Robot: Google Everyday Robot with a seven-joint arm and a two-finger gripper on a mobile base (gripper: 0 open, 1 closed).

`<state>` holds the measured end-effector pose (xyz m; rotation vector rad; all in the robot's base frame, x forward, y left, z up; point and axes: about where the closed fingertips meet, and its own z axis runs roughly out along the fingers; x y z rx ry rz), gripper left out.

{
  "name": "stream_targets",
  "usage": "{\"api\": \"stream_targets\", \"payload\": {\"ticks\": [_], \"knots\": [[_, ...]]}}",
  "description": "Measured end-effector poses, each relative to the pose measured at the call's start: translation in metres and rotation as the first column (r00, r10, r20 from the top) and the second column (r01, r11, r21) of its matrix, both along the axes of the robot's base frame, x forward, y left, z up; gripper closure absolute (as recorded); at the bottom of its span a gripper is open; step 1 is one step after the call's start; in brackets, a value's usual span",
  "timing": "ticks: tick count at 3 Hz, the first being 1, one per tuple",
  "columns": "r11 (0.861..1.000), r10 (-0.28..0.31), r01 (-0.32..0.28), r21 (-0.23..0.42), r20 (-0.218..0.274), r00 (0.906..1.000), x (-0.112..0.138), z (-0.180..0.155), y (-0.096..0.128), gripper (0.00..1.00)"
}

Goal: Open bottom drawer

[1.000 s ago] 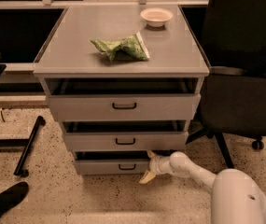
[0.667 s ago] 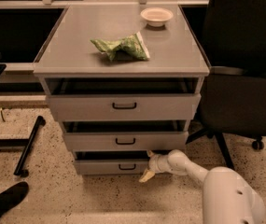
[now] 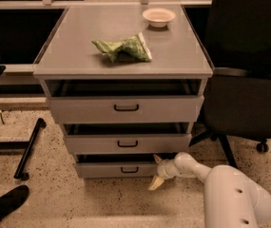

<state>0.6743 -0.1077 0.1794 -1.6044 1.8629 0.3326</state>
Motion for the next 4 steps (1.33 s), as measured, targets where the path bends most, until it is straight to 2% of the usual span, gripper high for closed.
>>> {"api": "stream_targets", "payload": {"ticks": [1, 2, 3, 4], "knots": [[0.999, 0.024, -0.027, -0.042, -0.073, 0.997, -0.029, 0.005, -0.012, 0.0], [0.996, 0.055, -0.065, -0.056, -0.157, 0.986, -0.059, 0.006, -0.017, 0.0], [0.996, 0.055, -0.065, -0.056, -0.157, 0.986, -0.059, 0.006, -0.017, 0.0], [0.997, 0.068, -0.071, -0.038, -0.084, 0.9941, -0.052, 0.014, -0.004, 0.0]]}}
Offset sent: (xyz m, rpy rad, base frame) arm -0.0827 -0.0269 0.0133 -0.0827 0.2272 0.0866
